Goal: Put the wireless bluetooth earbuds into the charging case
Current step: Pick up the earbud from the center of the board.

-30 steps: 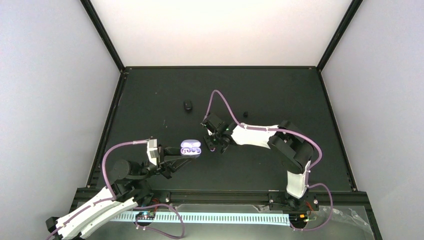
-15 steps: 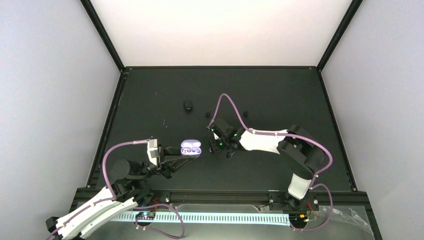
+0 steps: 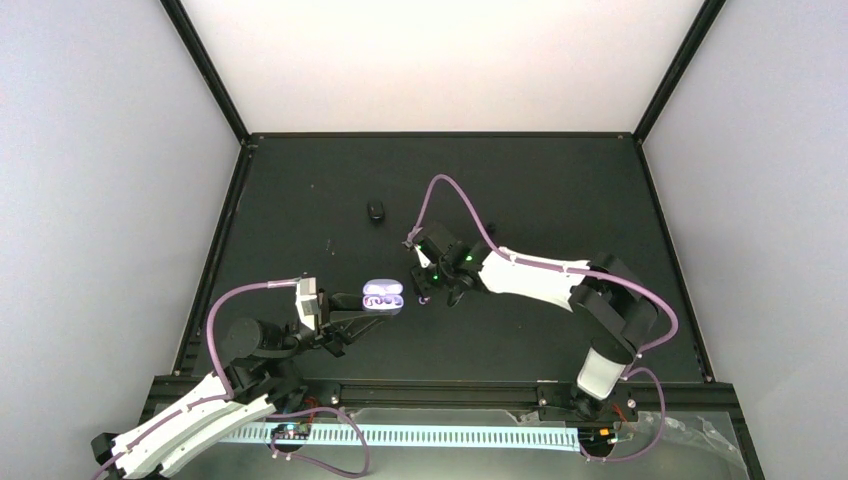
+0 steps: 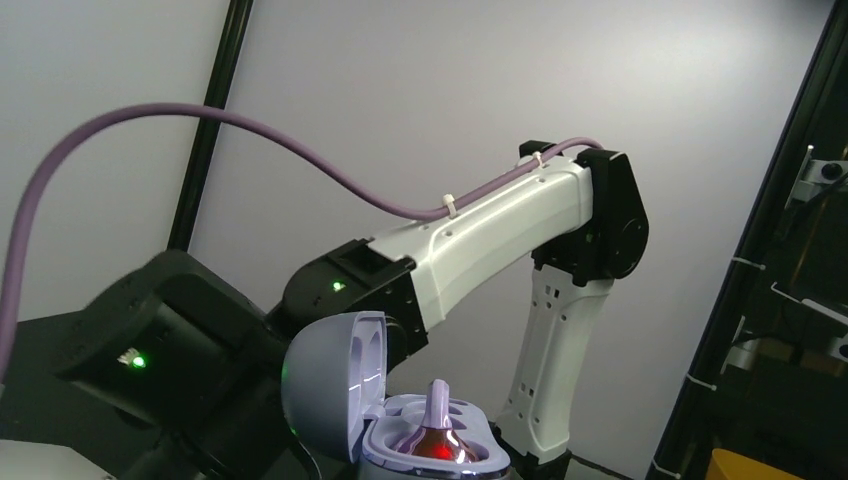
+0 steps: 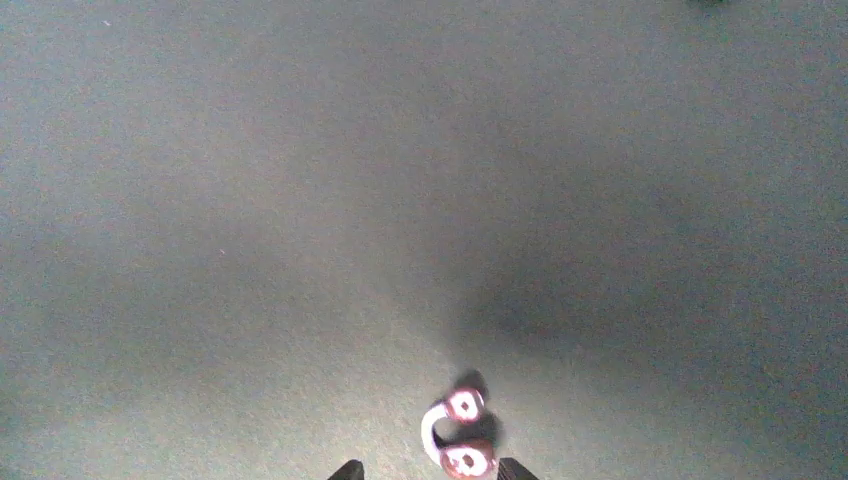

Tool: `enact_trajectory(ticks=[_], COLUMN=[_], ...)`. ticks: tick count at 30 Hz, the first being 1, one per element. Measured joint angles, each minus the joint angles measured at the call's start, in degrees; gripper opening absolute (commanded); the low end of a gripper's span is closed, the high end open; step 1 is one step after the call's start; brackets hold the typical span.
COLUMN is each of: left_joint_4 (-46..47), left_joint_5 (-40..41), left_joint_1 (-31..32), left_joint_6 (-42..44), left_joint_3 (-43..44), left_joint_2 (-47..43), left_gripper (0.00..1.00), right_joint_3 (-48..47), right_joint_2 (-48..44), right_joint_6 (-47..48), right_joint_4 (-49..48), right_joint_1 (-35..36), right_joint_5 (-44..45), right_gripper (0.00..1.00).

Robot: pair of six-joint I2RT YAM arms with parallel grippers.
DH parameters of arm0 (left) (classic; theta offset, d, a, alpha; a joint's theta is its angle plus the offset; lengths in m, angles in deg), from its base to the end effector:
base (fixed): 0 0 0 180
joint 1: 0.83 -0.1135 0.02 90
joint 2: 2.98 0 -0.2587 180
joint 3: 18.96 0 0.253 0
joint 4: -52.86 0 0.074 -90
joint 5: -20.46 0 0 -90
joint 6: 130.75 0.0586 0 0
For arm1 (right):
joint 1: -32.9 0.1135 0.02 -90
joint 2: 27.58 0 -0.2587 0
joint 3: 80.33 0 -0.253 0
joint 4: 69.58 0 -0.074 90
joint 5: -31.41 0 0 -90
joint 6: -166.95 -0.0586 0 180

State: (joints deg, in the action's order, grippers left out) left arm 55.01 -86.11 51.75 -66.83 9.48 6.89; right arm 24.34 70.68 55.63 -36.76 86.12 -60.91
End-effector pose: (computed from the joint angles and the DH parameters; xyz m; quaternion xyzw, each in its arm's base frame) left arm 0.0637 -0.1108 0.2845 0.2443 0.5203 -0.5794 0.5778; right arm 0.2165 0.2936 0.1614 -0.2683 0.9170 0.1937 0.2226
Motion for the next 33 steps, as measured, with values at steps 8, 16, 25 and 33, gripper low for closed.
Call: enact_trajectory(ticks=[8, 16, 25, 33], left_joint_4=[-0.02, -0.04, -0.07, -0.07], left_joint_5=[0.07, 0.09, 0.22, 0.87], left_joint_1=[0.00, 0.00, 0.00, 0.00], left_joint_6=[0.02, 0.13, 0.22, 0.39], left_joint_3=[0.00, 0.00, 0.00, -0.02], left_joint_2=[0.00, 0.00, 0.00, 0.00], left_gripper=[0.02, 0.02, 0.02, 0.02], right_joint_3=[-4.42, -4.48, -4.90, -4.83], right_joint_2=[4.94, 7.89, 9.25, 9.49], right_joint_6=[3.50, 4.59, 4.70, 4.50], right_joint_4=[1.44, 2.86, 2.95, 2.95], right_joint_1=[0.70, 1.07, 1.07, 1.07], right_joint_5=[-1.90, -2.99, -2.67, -1.29], right_gripper=[0.33, 0.33, 0.30, 0.30])
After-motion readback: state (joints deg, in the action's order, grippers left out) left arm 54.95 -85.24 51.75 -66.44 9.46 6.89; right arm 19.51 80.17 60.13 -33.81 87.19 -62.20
